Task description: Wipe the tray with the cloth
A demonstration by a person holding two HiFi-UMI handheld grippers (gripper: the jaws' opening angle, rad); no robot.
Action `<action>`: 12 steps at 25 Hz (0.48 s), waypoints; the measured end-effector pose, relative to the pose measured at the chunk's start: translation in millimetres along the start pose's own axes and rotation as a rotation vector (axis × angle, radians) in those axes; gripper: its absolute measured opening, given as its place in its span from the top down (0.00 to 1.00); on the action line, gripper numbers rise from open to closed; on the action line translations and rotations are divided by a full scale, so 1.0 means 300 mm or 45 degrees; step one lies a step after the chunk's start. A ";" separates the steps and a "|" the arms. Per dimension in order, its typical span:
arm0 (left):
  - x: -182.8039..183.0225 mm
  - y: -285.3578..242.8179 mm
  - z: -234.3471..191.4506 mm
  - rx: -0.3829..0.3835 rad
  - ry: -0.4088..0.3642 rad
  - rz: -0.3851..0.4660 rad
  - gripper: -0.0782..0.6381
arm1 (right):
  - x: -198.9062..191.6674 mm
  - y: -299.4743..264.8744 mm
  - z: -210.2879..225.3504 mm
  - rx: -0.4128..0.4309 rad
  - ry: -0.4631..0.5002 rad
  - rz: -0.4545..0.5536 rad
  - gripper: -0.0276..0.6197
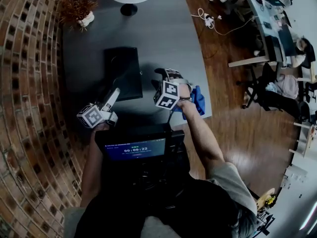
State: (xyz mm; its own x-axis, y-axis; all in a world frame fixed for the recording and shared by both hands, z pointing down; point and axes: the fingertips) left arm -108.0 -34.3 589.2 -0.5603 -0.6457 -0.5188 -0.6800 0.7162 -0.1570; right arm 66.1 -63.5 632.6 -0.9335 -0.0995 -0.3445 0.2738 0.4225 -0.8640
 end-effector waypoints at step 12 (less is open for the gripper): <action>-0.037 0.036 0.030 -0.024 0.010 -0.008 0.42 | 0.096 -0.253 -0.053 0.133 0.402 -0.156 0.83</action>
State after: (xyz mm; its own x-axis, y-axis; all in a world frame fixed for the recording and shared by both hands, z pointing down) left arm -104.8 -17.1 585.8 -0.5598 -0.6520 -0.5114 -0.6922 0.7072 -0.1440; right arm 14.7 -84.1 694.2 -0.9820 0.1463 -0.1198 0.1625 0.3290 -0.9302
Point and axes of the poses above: the fingertips, and each gripper's own axes: y backward along the fingers, z to its right, x out of its top, and after that the axes turned 1 degree about -y, right-handed
